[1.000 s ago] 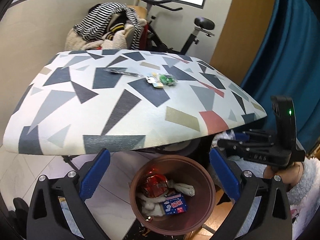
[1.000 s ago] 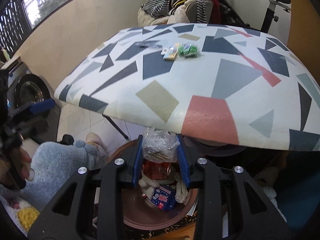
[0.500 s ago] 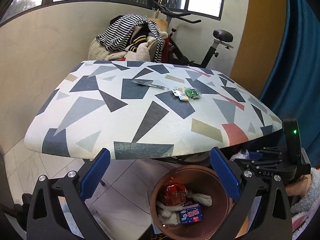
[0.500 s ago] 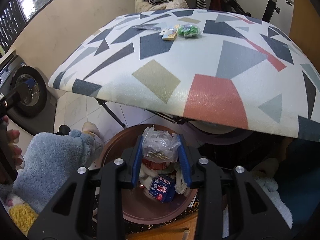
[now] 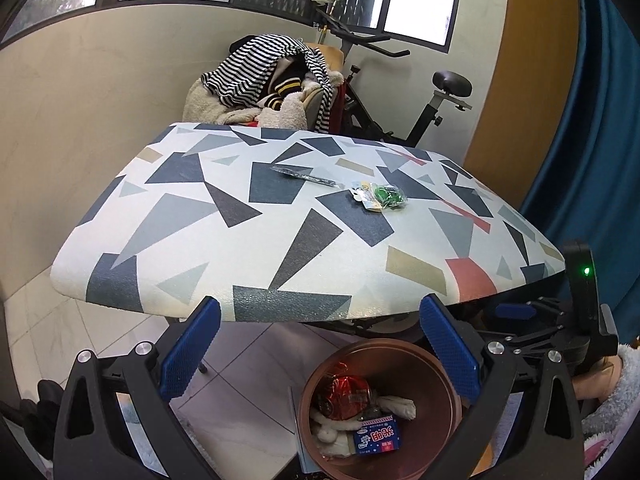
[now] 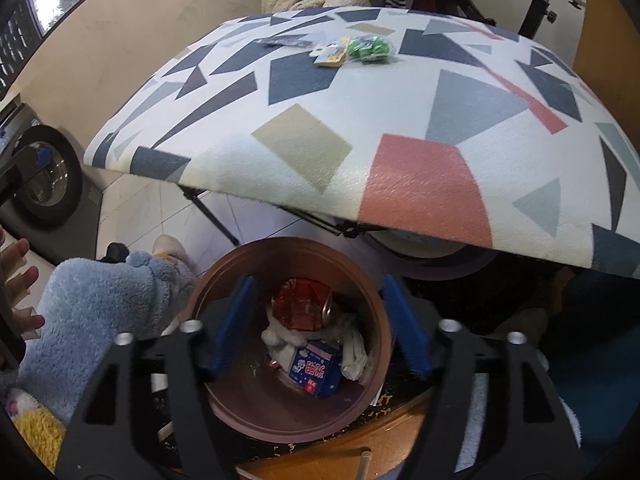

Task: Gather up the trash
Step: 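Lower the clear wrapper into the brown bin and open the right gripper, then grasp the green bag with yellow card using the right gripper while the left gripper approaches the fork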

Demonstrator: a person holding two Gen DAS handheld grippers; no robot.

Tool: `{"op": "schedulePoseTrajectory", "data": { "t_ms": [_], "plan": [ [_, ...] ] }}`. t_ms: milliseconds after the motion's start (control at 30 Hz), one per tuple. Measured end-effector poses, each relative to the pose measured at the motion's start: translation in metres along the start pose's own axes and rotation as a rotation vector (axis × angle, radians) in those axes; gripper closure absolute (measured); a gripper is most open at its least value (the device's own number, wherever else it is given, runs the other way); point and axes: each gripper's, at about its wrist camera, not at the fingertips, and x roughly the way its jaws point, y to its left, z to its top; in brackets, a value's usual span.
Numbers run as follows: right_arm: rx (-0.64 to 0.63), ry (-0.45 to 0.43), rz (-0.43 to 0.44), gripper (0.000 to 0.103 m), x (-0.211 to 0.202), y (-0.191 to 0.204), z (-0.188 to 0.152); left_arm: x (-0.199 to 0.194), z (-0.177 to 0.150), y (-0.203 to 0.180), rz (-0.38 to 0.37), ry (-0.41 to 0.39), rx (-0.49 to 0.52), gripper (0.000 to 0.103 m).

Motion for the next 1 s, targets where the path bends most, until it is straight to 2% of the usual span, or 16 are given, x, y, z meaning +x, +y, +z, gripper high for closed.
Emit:
{"op": "schedulePoseTrajectory", "data": {
  "t_ms": [100,200,600,1000],
  "plan": [
    [0.008,-0.012,-0.008,0.010,-0.001,-0.004,0.000,0.000,0.001,-0.001,0.003,-0.007,0.007,0.006],
    [0.032,-0.026,-0.026,0.006,-0.005,-0.012,0.006,0.001,0.004,-0.002,0.000,-0.012,0.017,0.006],
    [0.075,-0.060,-0.065,0.006,-0.018,-0.039,0.030,0.009,0.024,-0.005,-0.001,-0.025,0.046,0.006],
    [0.077,-0.065,-0.070,0.006,-0.011,-0.054,0.056,0.039,0.044,0.000,-0.009,0.007,0.062,0.006]
  ]
}}
